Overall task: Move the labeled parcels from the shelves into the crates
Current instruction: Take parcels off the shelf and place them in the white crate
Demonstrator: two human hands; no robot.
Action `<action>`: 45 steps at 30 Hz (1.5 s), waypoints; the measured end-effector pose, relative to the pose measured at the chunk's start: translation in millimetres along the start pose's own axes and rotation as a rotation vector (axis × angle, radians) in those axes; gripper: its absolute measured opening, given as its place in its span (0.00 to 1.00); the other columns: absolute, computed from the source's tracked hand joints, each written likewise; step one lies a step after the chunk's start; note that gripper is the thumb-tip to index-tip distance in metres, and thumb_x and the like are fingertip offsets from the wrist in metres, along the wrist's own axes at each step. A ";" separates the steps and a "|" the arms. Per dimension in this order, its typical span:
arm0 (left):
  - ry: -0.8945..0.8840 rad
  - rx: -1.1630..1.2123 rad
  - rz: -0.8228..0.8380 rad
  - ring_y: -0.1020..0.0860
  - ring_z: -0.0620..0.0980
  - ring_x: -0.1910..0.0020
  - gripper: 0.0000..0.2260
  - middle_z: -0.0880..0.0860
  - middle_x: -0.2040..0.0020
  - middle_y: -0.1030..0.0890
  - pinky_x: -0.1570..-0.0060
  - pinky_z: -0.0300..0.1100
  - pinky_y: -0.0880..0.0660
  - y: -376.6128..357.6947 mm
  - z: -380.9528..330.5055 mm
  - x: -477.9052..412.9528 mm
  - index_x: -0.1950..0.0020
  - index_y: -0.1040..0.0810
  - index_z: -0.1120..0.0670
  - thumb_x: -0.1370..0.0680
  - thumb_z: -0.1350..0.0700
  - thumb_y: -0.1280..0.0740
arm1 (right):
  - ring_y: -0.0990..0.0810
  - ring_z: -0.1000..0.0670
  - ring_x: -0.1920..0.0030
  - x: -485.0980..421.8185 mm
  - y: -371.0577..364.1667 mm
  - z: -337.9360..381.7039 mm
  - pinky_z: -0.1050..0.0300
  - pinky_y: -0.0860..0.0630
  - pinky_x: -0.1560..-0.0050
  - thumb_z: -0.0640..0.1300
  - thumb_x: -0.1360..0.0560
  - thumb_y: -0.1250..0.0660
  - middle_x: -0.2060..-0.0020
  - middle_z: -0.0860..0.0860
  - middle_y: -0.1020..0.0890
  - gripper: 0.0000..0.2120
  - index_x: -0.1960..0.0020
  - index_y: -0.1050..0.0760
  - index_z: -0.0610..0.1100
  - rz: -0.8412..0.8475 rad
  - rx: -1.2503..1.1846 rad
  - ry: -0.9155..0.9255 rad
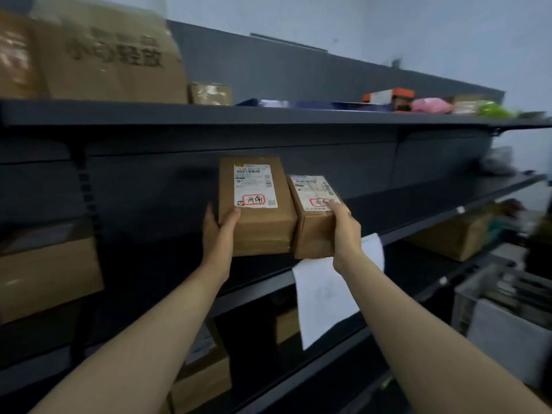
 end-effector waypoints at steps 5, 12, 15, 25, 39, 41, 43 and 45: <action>0.075 0.056 0.262 0.23 0.49 0.45 0.17 0.49 0.40 0.23 0.48 0.48 0.23 -143.0 25.4 21.2 0.39 0.26 0.43 0.27 0.43 0.32 | 0.20 0.47 0.49 -29.0 137.3 35.7 0.47 0.22 0.46 0.58 0.26 0.34 0.47 0.50 0.19 0.22 0.37 0.27 0.48 -0.152 0.025 -0.034; 0.263 -0.028 0.647 0.26 0.48 0.46 0.22 0.45 0.39 0.27 0.52 0.48 0.27 -375.4 77.2 91.4 0.31 0.37 0.35 0.24 0.40 0.37 | 0.25 0.43 0.46 -51.1 367.5 63.8 0.46 0.26 0.51 0.65 0.28 0.33 0.41 0.47 0.25 0.29 0.34 0.33 0.52 -0.367 0.080 -0.235; 0.367 -0.050 0.745 0.26 0.51 0.49 0.20 0.48 0.41 0.26 0.60 0.49 0.22 -460.6 104.0 125.1 0.33 0.36 0.37 0.24 0.42 0.36 | 0.28 0.40 0.38 -62.0 456.8 74.8 0.42 0.28 0.41 0.65 0.30 0.32 0.34 0.45 0.28 0.36 0.29 0.37 0.49 -0.492 0.091 -0.273; 0.639 -0.142 0.848 0.25 0.55 0.48 0.21 0.52 0.42 0.25 0.49 0.56 0.27 -661.8 227.8 160.4 0.33 0.33 0.38 0.26 0.42 0.35 | 0.26 0.43 0.42 -137.8 636.2 62.7 0.38 0.31 0.36 0.62 0.26 0.35 0.40 0.47 0.26 0.28 0.31 0.35 0.51 -0.636 0.118 -0.359; 0.805 -0.229 0.752 0.26 0.51 0.62 0.14 0.52 0.58 0.25 0.68 0.42 0.31 -918.7 388.6 63.0 0.41 0.29 0.48 0.23 0.45 0.35 | 0.24 0.44 0.42 -400.9 881.8 -3.0 0.41 0.26 0.40 0.73 0.49 0.29 0.41 0.48 0.23 0.44 0.38 0.25 0.53 -0.860 0.366 -0.428; 0.826 -0.238 0.732 0.23 0.54 0.57 0.20 0.55 0.53 0.22 0.65 0.43 0.27 -948.6 414.7 46.4 0.38 0.27 0.50 0.26 0.42 0.34 | 0.22 0.44 0.44 -424.9 879.0 8.7 0.42 0.25 0.40 0.71 0.48 0.30 0.43 0.48 0.20 0.42 0.39 0.24 0.51 -0.840 0.391 -0.427; 0.863 -0.247 0.732 0.21 0.55 0.53 0.25 0.56 0.49 0.20 0.63 0.45 0.25 -978.9 442.3 32.3 0.36 0.26 0.49 0.29 0.39 0.33 | 0.19 0.45 0.47 -458.9 884.7 11.3 0.43 0.23 0.41 0.66 0.43 0.27 0.48 0.48 0.17 0.37 0.40 0.24 0.48 -0.768 0.419 -0.439; 0.871 -0.252 0.727 0.22 0.53 0.54 0.23 0.55 0.51 0.20 0.63 0.43 0.26 -1010.2 466.9 21.8 0.38 0.26 0.50 0.28 0.39 0.34 | 0.17 0.46 0.50 -499.0 895.8 6.7 0.45 0.22 0.43 0.60 0.36 0.26 0.52 0.48 0.15 0.27 0.43 0.22 0.46 -0.677 0.465 -0.468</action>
Point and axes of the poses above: each hand's wrist, its own x-axis away from the middle knuckle, its own y-axis out of the back of the hand, z = x × y, the point moved 5 cm from there along -x, towards the middle knuckle
